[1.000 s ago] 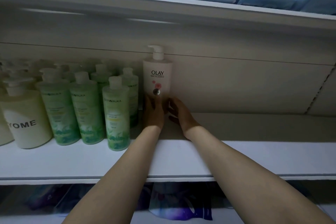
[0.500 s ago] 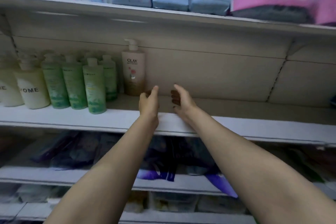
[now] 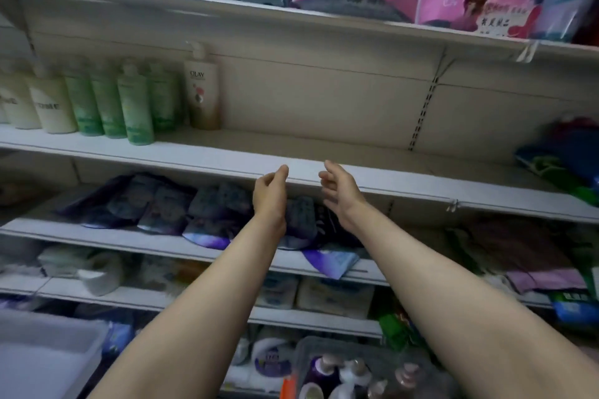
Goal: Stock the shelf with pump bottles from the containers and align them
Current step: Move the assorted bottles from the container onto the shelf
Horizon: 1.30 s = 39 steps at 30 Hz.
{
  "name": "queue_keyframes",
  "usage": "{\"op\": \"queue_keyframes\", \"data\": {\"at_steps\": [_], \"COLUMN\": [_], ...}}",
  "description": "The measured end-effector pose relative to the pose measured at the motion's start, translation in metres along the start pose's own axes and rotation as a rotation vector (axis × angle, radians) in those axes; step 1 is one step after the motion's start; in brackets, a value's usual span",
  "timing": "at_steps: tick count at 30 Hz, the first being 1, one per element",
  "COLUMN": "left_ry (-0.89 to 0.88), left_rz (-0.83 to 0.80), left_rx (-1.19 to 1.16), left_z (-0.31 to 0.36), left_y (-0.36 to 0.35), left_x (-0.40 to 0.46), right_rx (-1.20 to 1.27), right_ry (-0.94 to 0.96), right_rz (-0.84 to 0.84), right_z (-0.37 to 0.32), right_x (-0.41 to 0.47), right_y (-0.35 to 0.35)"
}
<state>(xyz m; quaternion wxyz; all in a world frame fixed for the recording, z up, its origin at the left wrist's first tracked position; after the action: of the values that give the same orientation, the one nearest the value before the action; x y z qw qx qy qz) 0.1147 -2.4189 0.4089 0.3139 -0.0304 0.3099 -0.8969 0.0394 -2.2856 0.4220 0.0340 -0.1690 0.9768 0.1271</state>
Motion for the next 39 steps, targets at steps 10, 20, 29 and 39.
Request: {"op": "queue_keyframes", "data": {"at_steps": [10, 20, 29, 39], "left_ry": [0.215, 0.535, 0.718, 0.747], "left_rz": [0.039, 0.057, 0.113, 0.114], "left_rx": [0.227, 0.533, 0.614, 0.567], "left_z": [-0.141, -0.282, -0.349, -0.378], "left_y": [0.055, 0.165, 0.217, 0.224], "left_x": [-0.039, -0.097, -0.115, -0.111], "right_rx": [0.017, 0.032, -0.013, 0.003], "right_ry": [-0.285, -0.659, -0.898, -0.876], "right_rz": [0.065, 0.055, 0.037, 0.08], "right_z": [0.148, 0.31, 0.39, 0.411], "right_x": [-0.047, -0.109, -0.145, -0.147], "right_y": [0.021, 0.008, -0.008, -0.009]}}
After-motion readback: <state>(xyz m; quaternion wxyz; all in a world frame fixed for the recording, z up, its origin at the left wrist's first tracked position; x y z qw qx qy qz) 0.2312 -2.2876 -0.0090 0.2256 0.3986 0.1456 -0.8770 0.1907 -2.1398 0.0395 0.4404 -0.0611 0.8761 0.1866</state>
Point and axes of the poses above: each hand's wrist, its own x-axis towards the middle knuckle, its own y-axis out of the back of the hand, z = x × y, the point moved 6 cm from there along x, towards the middle knuckle, and after that the axes turned 15 degrees about -x, right-handed, at the moved point
